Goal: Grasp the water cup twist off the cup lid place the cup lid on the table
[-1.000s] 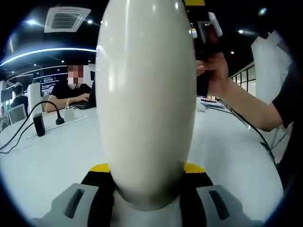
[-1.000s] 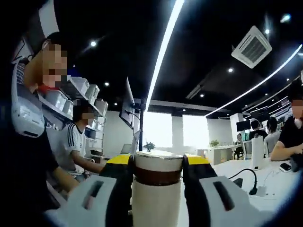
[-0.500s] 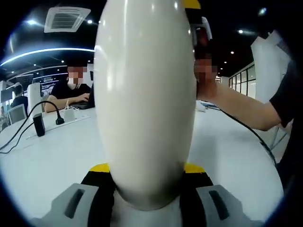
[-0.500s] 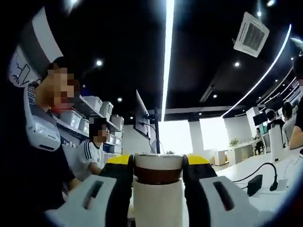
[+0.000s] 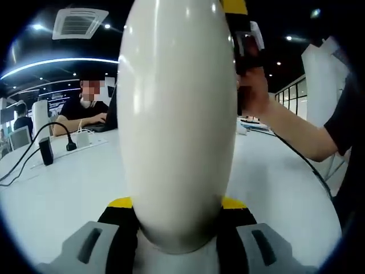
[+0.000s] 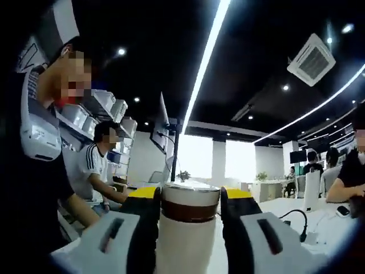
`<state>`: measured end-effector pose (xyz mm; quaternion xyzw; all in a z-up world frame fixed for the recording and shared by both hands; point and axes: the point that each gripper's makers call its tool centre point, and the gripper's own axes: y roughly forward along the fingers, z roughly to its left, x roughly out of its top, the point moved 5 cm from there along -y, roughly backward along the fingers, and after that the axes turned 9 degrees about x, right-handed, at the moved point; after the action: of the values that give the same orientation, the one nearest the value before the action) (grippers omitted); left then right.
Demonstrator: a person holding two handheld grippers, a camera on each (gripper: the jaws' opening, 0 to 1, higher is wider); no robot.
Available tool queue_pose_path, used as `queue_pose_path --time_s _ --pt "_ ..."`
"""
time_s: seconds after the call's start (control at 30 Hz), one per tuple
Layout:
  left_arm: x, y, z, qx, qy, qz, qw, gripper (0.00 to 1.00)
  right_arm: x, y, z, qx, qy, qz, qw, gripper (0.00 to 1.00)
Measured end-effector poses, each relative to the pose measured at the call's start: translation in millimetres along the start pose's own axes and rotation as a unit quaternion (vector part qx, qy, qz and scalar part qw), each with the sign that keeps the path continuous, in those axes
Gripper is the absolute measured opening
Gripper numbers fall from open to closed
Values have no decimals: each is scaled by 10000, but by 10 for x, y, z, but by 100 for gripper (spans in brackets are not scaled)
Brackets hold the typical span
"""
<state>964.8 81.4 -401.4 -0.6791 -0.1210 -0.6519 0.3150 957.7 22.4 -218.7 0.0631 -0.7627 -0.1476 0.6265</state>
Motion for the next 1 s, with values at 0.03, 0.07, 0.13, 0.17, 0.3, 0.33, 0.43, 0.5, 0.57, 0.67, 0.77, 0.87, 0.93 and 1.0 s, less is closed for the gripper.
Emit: queue_pose_path --time_s 0.03,0.07,0.13,0.17,0.3,0.33,0.43,0.5,0.57,0.67,0.77,0.87,0.93,1.0 --pt "-1 1 2 0 0 0 10000 55 4 -7 13 -79 -39 53 9999 48" --pt "-1 0 2 1 0 0 10000 55 6 -20 15 -212 -103 124 9996 49" --pt "-2 -1 1 5 0 0 10000 54 -10 -81 -10 -867 -157 429 9952 54" --pt "-2 -1 1 6 0 0 10000 54 -19 -96 -8 -963 -228 541 9936 57" --pt "-1 1 5 12 -2 2 10000 55 69 -124 204 -1593 -460 444 9852 61" --pt "-1 1 6 12 -3 3 10000 55 70 -140 231 -1823 -445 503 9810 60" --pt "-2 1 6 15 -2 4 10000 55 72 -173 311 -2507 -552 663 9642 54" --pt "-3 0 5 19 -2 4 10000 55 85 -162 362 -2817 -603 635 9555 52" --pt "-3 0 6 24 -3 4 10000 55 100 -134 400 -3082 -683 629 9468 52" --pt "-3 2 5 20 -2 6 10000 55 101 -87 420 -3240 -750 691 9406 52" --pt "-3 0 -9 19 -1 4 10000 55 88 -47 416 -3376 -802 786 9346 52" --pt "-8 3 -7 21 -2 5 10000 55 64 -25 379 -3448 -800 829 9316 52" --pt "-11 5 -3 23 -2 6 10000 54 40 -3 356 -3453 -751 861 9315 52" --pt "-12 5 -5 26 -2 6 10000 54 24 20 335 -3455 -728 894 9313 52"
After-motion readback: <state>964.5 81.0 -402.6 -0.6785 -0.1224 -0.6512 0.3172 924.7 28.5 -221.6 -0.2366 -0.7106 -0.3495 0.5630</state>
